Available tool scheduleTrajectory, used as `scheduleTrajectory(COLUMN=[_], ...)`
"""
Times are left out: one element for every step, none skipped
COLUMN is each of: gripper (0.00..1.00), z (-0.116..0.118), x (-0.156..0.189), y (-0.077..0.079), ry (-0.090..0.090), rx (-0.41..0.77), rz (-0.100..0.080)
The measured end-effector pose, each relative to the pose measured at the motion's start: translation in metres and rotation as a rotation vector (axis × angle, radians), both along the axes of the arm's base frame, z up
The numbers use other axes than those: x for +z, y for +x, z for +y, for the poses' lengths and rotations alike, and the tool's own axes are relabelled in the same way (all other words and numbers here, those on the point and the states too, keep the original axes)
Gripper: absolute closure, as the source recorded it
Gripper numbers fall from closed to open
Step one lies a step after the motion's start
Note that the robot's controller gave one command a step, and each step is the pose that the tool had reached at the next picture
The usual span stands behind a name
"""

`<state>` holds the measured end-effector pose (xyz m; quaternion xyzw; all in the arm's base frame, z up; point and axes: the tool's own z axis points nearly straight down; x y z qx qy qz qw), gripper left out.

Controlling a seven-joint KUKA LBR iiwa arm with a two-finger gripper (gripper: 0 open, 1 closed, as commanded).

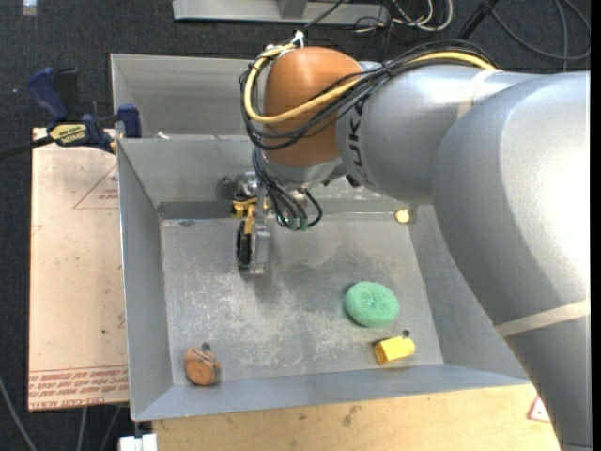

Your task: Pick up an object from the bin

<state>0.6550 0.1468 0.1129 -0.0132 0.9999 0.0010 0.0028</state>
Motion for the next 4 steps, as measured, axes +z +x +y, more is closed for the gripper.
scheduleTrajectory(gripper=[1.0,1.0,1.0,1.0], z=[-0.026,-0.026,-0.047,-0.047], x=[-0.008,-0.008,-0.016,-0.015], y=[-0.003,-0.003,0.005,0.005], ry=[0.002,0.002,0.008,0.005], rx=[0.219,0.219,0.254,0.256], rz=[-0.007,-0.007,-0.021,-0.022])
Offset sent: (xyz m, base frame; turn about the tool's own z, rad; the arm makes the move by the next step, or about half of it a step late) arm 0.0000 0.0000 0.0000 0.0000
